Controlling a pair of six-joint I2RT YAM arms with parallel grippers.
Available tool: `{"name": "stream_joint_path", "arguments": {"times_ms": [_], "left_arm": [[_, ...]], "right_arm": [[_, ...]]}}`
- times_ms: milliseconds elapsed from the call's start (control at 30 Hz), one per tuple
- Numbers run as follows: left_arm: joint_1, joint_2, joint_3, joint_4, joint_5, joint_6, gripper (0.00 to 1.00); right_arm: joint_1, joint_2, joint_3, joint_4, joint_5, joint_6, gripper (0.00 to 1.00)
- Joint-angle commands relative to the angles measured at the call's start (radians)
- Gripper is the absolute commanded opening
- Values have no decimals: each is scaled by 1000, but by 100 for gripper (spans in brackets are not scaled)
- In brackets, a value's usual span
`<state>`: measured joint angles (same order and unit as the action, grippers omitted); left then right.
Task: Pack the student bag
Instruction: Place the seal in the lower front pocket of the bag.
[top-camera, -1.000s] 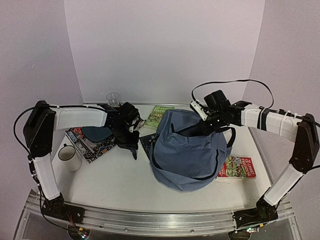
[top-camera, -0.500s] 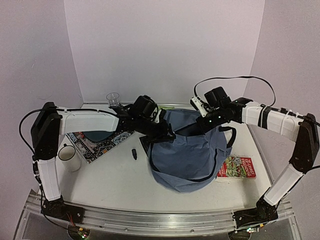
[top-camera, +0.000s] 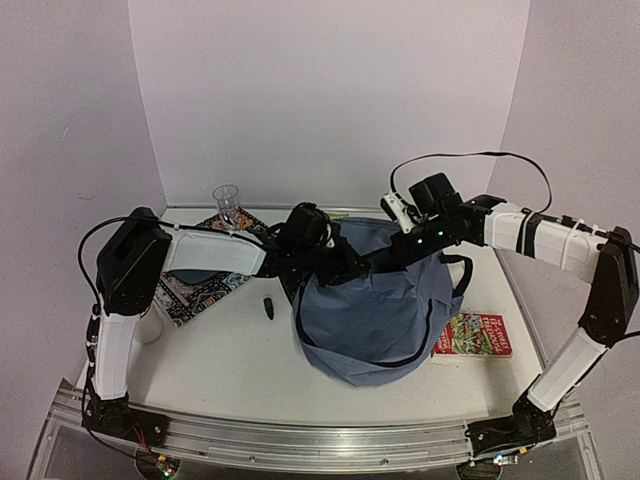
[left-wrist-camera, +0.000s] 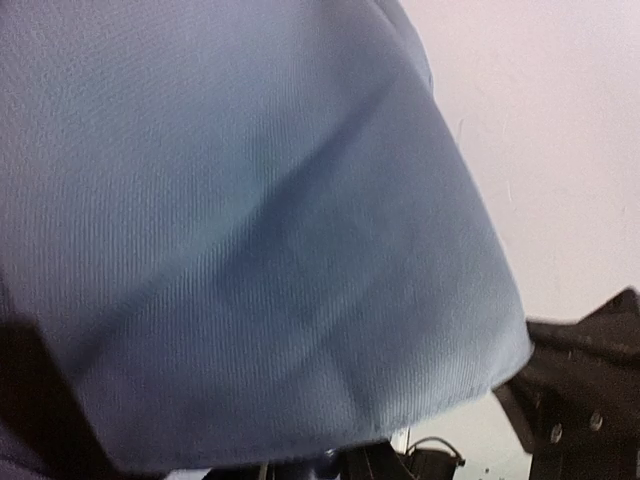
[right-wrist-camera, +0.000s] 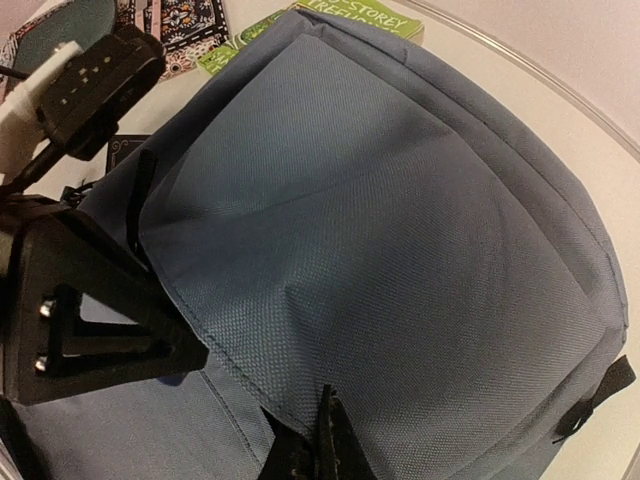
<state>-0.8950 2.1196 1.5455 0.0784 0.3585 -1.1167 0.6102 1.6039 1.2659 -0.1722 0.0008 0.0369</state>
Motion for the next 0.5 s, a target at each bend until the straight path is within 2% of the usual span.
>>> {"name": "stream_joint_path", "arguments": {"times_ms": [0, 200, 333, 467], "left_arm": [[-5, 22, 73, 84, -130, -102, 17], [-10, 81, 121, 99, -233, -215, 19], [-23, 109, 181, 110, -278, -239, 22], [-36, 123, 209, 112, -303, -236, 33]], "right_arm": [[7, -51, 18, 13, -92, 42, 0], [11, -61, -18, 30, -173, 108, 0], [13, -68, -43, 34, -225, 162, 0], [13, -74, -64, 35, -232, 201, 0]]}}
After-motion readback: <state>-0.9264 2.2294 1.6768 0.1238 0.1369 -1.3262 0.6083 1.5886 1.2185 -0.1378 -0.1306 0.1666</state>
